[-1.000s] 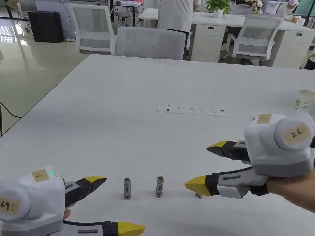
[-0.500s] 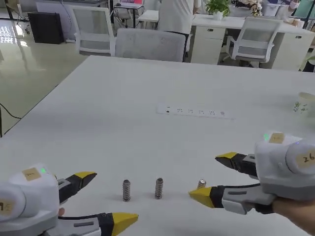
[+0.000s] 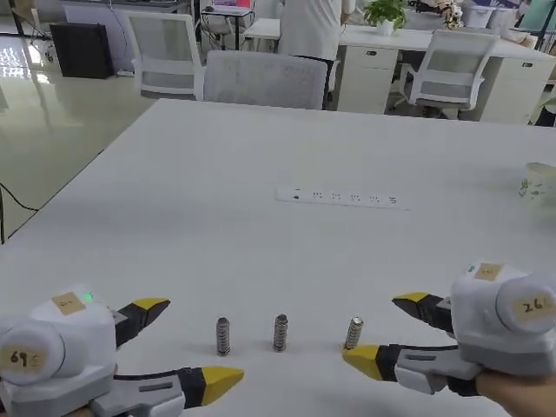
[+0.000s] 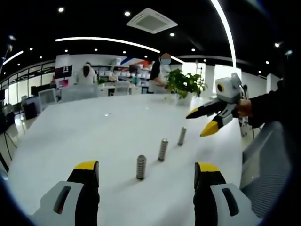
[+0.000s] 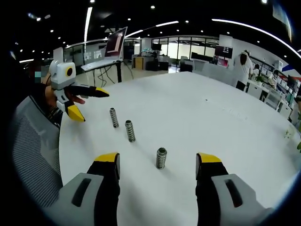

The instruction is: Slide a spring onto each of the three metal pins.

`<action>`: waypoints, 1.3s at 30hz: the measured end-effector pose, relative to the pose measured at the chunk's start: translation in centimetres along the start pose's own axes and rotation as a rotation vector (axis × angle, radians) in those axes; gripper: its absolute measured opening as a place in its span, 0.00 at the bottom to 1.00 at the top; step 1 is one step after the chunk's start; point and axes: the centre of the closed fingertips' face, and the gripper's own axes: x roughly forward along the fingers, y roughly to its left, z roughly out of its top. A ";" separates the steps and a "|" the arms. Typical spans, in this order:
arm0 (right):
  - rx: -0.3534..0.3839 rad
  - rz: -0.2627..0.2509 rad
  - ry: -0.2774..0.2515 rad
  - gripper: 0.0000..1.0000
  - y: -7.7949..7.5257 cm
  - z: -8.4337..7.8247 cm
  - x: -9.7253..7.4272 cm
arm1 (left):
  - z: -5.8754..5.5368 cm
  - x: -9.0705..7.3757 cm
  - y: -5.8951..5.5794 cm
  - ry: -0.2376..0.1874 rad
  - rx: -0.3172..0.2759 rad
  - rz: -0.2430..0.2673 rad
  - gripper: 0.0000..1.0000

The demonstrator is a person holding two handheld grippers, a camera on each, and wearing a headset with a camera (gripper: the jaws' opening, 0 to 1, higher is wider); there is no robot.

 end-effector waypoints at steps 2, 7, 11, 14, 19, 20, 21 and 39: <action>0.003 0.001 0.004 0.65 -0.1 -0.2 0.1 | -0.1 0.1 -0.2 0.006 0.009 -0.006 0.80; 0.016 -0.001 0.017 0.66 -0.3 -1.0 0.4 | -0.4 0.5 -0.3 0.020 0.023 -0.015 0.79; 0.018 -0.003 0.017 0.67 -0.3 -1.1 0.5 | -0.3 0.6 -0.4 0.020 0.031 -0.019 0.79; 0.019 0.000 0.018 0.67 -0.2 -1.1 0.7 | -0.3 0.7 -0.5 0.019 0.031 -0.019 0.79; 0.009 0.007 0.020 0.68 0.1 -1.0 0.9 | -0.4 0.8 -0.5 0.022 0.033 -0.022 0.79; 0.009 0.006 0.020 0.68 0.1 -1.0 0.9 | -0.4 0.8 -0.5 0.022 0.032 -0.022 0.79; 0.009 0.005 0.020 0.68 0.1 -1.0 0.9 | -0.4 0.9 -0.5 0.022 0.033 -0.022 0.79; 0.009 0.006 0.046 0.70 0.2 -2.2 0.6 | -0.4 0.9 -0.5 0.020 0.030 -0.023 0.79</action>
